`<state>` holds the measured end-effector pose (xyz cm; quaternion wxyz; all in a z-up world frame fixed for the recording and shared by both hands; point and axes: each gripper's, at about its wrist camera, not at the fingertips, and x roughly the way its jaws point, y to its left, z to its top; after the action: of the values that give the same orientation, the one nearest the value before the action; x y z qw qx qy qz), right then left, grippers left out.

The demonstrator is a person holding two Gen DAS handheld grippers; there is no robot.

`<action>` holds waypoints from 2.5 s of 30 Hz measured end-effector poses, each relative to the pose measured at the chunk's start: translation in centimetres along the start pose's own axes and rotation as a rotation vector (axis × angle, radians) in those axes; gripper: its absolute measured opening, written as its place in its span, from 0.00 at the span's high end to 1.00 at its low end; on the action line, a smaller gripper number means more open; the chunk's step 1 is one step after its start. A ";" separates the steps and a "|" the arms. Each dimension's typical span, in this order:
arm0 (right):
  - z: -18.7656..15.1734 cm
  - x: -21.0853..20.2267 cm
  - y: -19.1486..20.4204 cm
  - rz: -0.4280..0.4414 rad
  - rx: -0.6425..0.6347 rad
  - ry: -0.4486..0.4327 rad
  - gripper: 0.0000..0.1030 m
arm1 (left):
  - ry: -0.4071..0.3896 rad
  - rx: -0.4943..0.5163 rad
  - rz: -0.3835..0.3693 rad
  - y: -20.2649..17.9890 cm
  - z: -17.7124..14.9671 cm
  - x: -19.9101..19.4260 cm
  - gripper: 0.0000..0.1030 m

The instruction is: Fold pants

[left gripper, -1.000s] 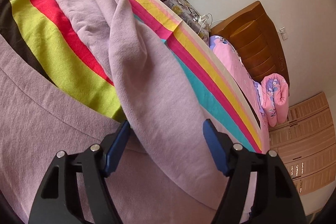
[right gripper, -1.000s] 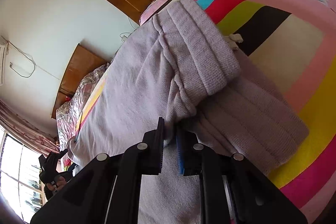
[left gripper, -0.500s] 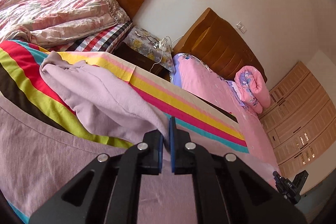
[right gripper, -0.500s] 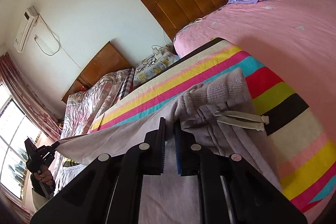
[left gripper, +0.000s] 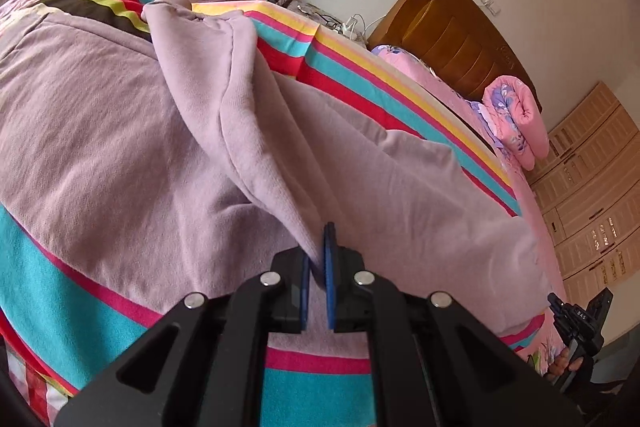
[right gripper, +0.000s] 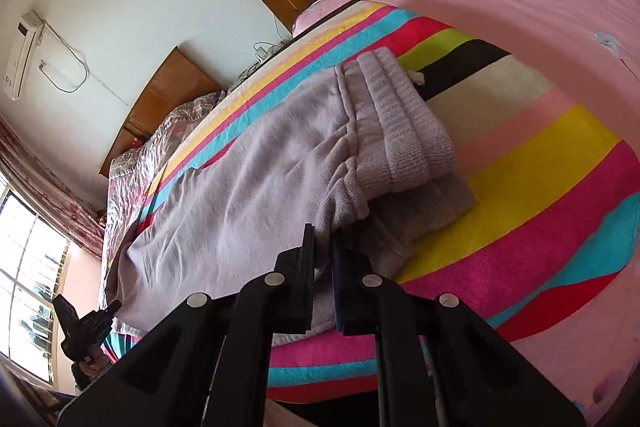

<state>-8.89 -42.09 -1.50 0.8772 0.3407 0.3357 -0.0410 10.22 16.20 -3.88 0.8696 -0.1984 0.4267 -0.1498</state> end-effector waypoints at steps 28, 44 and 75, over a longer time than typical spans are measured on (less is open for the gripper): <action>-2.9 1.0 0.4 0.004 0.025 0.081 0.94 | 0.028 0.038 0.068 -0.5 -1.4 0.6 0.92; -2.9 3.0 -0.4 -0.047 0.044 0.231 0.75 | 0.041 0.024 0.012 2.0 -3.5 1.3 0.88; -6.4 27.8 42.4 0.476 -0.840 0.523 0.34 | -0.304 -0.183 0.318 15.9 14.4 -9.0 0.97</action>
<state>21.72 -1.25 2.03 0.8102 0.0267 0.4438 0.3820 17.87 37.11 2.79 0.9148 -0.2271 0.3286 0.0600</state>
